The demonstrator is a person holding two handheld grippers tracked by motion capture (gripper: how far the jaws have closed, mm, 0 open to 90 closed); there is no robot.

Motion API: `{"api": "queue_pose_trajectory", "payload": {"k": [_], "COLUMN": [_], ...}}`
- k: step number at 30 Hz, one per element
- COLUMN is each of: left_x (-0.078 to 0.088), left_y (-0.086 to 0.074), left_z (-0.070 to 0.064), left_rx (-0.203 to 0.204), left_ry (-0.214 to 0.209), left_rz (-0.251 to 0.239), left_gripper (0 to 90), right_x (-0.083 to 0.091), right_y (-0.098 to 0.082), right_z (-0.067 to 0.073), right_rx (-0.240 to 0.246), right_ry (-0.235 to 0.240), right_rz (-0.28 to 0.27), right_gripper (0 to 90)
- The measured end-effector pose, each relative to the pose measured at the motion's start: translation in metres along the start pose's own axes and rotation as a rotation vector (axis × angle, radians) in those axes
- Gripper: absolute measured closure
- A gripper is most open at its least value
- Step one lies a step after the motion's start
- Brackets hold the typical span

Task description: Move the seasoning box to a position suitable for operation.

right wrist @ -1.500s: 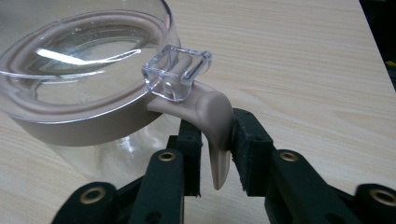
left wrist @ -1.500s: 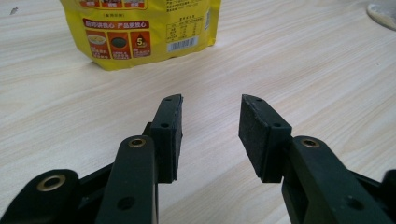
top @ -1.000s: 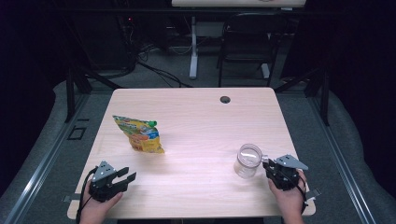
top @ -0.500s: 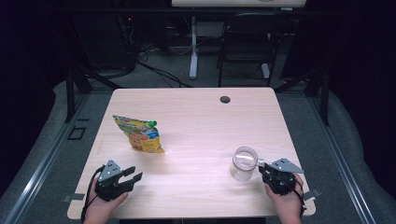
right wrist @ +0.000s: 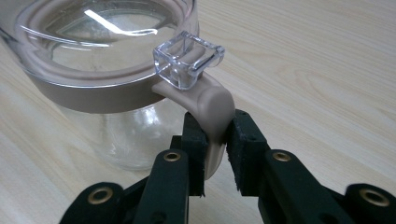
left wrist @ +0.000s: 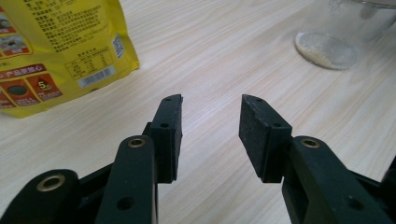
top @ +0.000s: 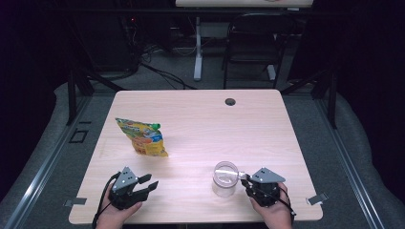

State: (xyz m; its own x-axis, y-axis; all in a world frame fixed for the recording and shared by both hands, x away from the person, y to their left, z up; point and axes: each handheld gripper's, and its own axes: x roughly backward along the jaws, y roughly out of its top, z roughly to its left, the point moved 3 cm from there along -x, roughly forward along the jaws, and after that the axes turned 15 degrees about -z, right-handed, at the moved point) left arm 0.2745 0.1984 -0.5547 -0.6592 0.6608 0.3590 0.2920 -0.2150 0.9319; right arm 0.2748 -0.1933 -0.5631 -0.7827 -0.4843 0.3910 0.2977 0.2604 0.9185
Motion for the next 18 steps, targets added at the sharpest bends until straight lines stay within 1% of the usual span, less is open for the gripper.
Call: {"api": "queue_pose_trajectory", "payload": {"k": [4,6,8,12,14,15,16,17,18], "left_x": [0.0,0.0,0.001,0.001,0.002,0.002,0.002,0.002,0.002], "left_y": [0.0,0.0,-0.001,-0.001,0.0,0.0,0.0,0.0,0.0], "left_z": [0.0,0.001,0.003,0.003,0.003,0.003,0.003,0.003,0.003], "left_rx": [0.01,0.017,0.03,0.036,0.038,0.042,0.042,0.042,0.042], "left_ry": [-0.001,-0.001,0.001,0.004,0.007,0.005,0.005,0.004,0.004], "left_rz": [-0.005,-0.006,-0.008,-0.01,-0.012,-0.013,-0.013,-0.011,-0.011], "left_gripper": [59.7,60.3,60.7,61.3,61.6,62.8,63.4,63.9,64.4], "right_x": [0.0,0.0,0.001,0.002,0.008,0.015,0.015,0.02,0.02], "right_y": [0.0,0.0,0.0,0.001,0.005,0.008,0.008,0.01,0.01], "right_z": [0.001,0.0,0.0,0.0,0.001,0.002,0.002,0.002,0.002], "right_rx": [-0.002,-0.012,-0.013,-0.026,-0.022,-0.03,-0.03,-0.048,-0.048], "right_ry": [0.005,0.014,0.016,0.023,0.02,0.017,0.017,0.016,0.016], "right_rz": [0.001,-0.002,-0.002,0.0,-0.003,-0.01,-0.01,-0.016,-0.016], "right_gripper": [76.8,76.5,76.2,75.3,73.4,72.3,72.3,73.3,73.3]}}
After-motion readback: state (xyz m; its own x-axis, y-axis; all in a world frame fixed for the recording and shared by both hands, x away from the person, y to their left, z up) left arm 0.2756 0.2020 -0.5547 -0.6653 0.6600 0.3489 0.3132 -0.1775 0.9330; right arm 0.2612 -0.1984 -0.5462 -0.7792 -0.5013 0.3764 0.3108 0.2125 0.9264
